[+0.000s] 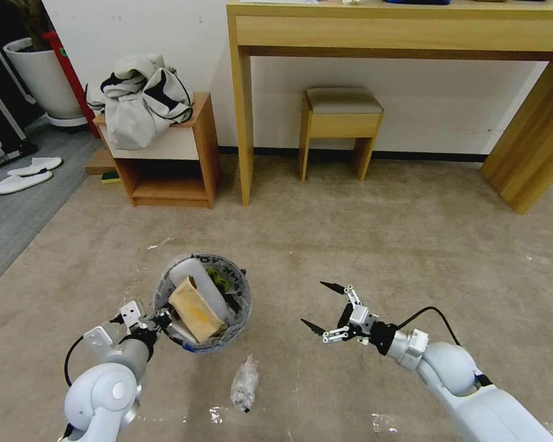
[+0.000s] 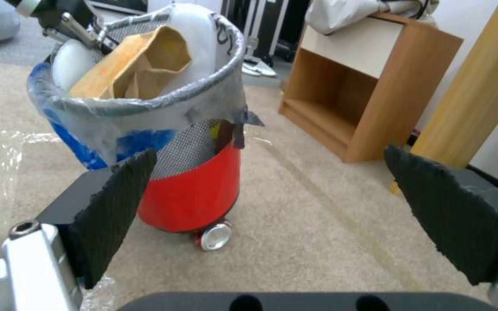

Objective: Pick up the trash bin and place the garbage on the floor into it.

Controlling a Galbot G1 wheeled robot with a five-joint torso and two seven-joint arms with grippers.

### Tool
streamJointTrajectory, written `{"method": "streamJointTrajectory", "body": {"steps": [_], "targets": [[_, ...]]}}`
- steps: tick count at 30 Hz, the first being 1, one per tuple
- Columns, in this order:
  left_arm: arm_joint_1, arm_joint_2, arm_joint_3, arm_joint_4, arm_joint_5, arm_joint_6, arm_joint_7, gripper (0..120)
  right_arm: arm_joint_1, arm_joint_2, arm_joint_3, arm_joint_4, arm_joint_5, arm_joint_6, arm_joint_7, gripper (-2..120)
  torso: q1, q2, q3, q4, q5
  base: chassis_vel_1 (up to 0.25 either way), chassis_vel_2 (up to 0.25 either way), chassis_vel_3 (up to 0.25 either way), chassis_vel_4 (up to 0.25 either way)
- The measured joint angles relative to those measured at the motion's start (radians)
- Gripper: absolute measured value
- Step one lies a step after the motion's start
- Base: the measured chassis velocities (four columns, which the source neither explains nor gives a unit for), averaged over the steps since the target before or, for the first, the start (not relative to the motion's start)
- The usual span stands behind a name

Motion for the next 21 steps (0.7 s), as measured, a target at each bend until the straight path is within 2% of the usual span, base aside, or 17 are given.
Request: {"method": "streamJointTrajectory", "body": {"steps": [21], "targets": [[-0.007, -0.008, 0.010, 0.009, -0.017, -0.003, 0.008, 0, -0.001, 0.020, -0.038, -0.039, -0.005, -0.017, -0.001, 100, 0.000, 0.000, 0.000, -0.0003, 0.0001, 0.000, 0.000, 0.000, 0.000]]}}
